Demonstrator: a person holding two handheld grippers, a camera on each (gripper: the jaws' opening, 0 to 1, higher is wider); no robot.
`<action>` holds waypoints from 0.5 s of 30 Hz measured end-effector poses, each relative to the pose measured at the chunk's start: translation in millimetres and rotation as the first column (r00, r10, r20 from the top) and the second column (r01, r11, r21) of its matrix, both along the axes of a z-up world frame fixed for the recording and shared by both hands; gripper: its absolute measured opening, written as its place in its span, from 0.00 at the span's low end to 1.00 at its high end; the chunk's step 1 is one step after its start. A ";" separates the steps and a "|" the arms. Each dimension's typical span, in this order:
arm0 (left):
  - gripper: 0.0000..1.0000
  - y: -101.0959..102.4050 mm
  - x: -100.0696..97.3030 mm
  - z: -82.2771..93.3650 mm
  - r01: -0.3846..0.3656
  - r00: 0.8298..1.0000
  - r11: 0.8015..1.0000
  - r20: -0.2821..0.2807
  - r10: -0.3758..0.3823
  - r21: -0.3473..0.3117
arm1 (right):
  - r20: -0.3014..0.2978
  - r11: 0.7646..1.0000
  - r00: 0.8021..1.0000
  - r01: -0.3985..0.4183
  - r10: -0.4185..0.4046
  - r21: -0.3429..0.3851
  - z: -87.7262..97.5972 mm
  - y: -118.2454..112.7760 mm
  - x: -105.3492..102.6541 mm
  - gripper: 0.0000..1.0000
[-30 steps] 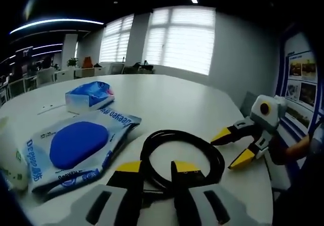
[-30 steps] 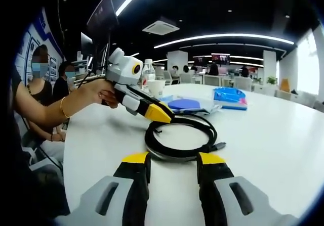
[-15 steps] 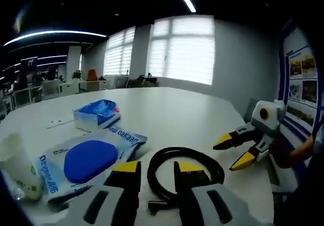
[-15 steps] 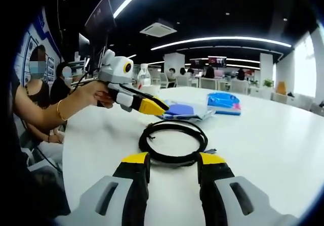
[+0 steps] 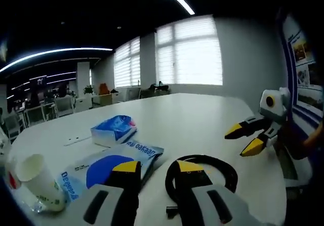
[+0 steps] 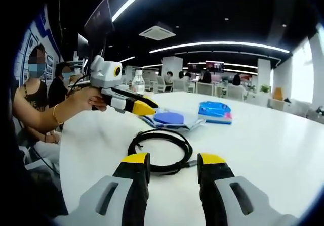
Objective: Arrange the tabletop items into an orderly group along one side of the table until the central work area is clear of visible clutter.
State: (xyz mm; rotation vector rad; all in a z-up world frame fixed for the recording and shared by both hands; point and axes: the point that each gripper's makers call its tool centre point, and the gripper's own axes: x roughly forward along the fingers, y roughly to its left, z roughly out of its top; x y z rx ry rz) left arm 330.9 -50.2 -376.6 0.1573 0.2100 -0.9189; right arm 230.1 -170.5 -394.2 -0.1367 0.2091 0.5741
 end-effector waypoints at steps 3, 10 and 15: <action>0.25 0.3 1.7 -1.4 -0.001 1.000 1.000 0.000 0.001 0.006 | 0.017 1.000 1.000 -0.002 0.002 -0.004 5.9 -1.8 3.1 0.35; 0.26 -1.0 4.3 -1.2 0.003 1.000 1.000 0.014 -0.004 0.025 | 0.038 1.000 0.999 -0.003 0.003 -0.016 13.0 -3.8 12.0 0.35; 0.26 1.2 9.7 7.4 -0.008 0.999 1.000 0.031 0.007 0.030 | 0.042 1.000 0.999 -0.008 0.009 -0.022 11.2 -2.4 19.0 0.35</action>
